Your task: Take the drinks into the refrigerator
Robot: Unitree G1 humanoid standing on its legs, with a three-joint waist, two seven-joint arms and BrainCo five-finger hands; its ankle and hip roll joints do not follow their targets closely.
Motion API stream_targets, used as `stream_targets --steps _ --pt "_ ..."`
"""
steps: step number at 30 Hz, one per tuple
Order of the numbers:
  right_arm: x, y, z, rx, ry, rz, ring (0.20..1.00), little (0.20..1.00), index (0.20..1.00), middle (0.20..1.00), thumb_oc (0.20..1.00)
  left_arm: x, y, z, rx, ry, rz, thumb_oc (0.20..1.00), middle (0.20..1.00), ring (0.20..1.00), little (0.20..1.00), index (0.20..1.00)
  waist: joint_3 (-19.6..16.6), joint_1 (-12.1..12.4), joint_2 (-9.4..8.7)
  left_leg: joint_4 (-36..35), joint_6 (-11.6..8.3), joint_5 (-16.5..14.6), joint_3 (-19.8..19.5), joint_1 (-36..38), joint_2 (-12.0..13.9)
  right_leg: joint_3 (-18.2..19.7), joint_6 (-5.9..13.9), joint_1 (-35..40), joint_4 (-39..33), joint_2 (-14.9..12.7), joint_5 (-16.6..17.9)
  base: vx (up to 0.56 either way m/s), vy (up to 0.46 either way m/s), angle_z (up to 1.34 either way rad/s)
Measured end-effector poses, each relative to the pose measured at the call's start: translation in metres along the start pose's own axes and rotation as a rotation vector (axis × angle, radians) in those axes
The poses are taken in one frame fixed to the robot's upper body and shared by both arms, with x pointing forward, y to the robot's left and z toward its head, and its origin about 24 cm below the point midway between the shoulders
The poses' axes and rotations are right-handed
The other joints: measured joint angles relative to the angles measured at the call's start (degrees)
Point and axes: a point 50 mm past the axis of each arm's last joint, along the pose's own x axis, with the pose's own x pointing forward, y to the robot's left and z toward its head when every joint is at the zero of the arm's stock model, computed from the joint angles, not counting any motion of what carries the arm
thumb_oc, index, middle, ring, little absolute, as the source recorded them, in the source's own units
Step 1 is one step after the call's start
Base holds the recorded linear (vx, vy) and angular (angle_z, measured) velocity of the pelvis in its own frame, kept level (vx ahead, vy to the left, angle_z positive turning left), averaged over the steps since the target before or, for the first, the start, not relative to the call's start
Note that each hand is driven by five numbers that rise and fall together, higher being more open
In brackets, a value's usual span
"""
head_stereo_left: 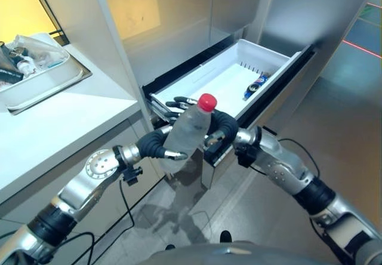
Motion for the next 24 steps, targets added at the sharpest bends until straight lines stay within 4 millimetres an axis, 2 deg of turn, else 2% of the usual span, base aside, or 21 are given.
stream_targets --steps 7,24 --pt "0.004 -0.004 -0.009 0.039 -0.01 -0.029 1.0 1.0 1.0 1.0 1.0 -0.001 0.003 -0.006 -0.016 0.018 0.022 0.2 0.2 0.2 0.2 0.2 0.0 0.1 0.01 0.0 0.0 0.0 -0.1 0.0 0.0 -0.1 0.0 0.1 0.0 0.0 0.0 0.0 0.0 0.0" --pt "0.01 -0.008 -0.015 0.018 0.013 -0.034 1.0 1.0 1.0 1.0 1.0 -0.002 0.005 -0.013 -0.035 0.035 0.047 0.2 0.2 0.2 0.2 0.2 0.0 1.3 0.0 0.0 -0.05 0.1 -0.5 0.0 0.0 -0.6 -0.01 0.3 0.0 -0.1 0.0 0.0 0.0 0.0"
